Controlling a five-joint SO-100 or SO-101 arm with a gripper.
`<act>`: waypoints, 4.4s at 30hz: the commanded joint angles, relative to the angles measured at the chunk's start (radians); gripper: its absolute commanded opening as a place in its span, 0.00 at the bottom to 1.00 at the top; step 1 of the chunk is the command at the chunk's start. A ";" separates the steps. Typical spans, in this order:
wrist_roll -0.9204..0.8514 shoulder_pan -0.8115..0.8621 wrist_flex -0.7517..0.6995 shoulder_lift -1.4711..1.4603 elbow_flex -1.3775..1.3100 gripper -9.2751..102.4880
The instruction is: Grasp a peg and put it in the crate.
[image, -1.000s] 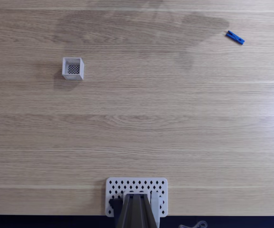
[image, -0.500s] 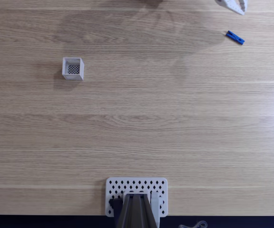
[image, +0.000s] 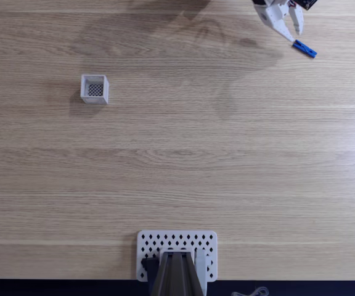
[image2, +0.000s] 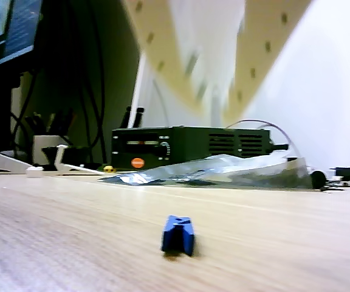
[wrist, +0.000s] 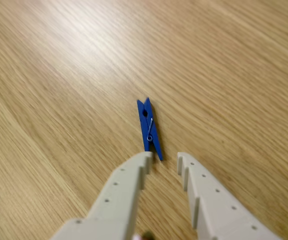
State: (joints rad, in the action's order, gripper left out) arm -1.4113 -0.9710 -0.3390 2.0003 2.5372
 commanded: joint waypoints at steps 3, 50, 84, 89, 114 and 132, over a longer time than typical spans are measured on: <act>-0.008 -0.008 0.034 0.005 -0.020 0.24; 0.009 -0.051 0.104 -0.419 -0.299 0.24; -0.009 0.390 0.600 0.094 0.198 0.08; -0.011 0.621 0.738 0.169 0.319 0.08; 0.005 1.486 1.155 -0.252 0.239 0.08; 0.006 1.539 1.155 -0.480 0.025 0.08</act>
State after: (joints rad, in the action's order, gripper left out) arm -1.4205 0.5430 0.7808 1.5094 2.6384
